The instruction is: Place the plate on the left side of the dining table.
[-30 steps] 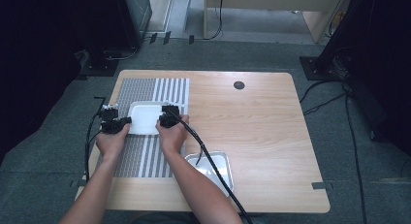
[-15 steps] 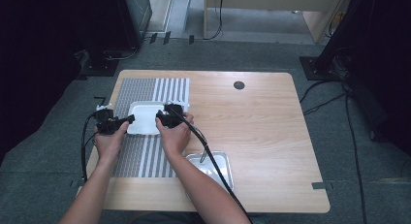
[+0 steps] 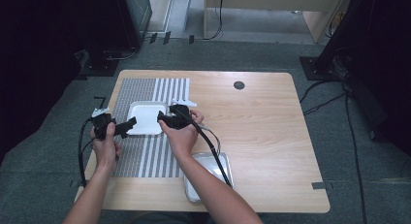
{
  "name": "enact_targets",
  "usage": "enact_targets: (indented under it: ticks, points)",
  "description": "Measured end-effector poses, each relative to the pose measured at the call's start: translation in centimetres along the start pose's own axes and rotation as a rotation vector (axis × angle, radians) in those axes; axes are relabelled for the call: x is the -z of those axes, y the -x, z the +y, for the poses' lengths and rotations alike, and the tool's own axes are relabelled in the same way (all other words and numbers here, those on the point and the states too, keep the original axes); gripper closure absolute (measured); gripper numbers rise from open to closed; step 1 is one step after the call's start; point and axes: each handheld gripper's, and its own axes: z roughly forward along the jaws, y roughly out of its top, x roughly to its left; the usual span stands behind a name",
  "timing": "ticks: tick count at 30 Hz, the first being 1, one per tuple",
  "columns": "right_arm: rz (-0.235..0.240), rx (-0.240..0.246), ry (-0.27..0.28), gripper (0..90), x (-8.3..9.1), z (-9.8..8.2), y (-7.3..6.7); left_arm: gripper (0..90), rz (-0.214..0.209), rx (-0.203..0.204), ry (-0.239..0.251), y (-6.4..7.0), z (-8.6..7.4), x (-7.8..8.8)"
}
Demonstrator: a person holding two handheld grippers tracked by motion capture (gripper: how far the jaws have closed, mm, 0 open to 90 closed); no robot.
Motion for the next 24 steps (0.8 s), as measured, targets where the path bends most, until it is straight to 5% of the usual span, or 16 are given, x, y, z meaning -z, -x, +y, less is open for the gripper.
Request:
enact_targets:
  ticks: [11,24]
  points:
    - [0.021,0.074,0.033,28.8,3.5,0.2,1.0,9.2,0.012,-0.028,0.013,1.2,-1.4,1.1]
    - [-0.014,0.143,0.067,26.2,7.2,0.1,3.0,9.2,0.008,-0.051,0.028,2.3,-2.6,2.9]
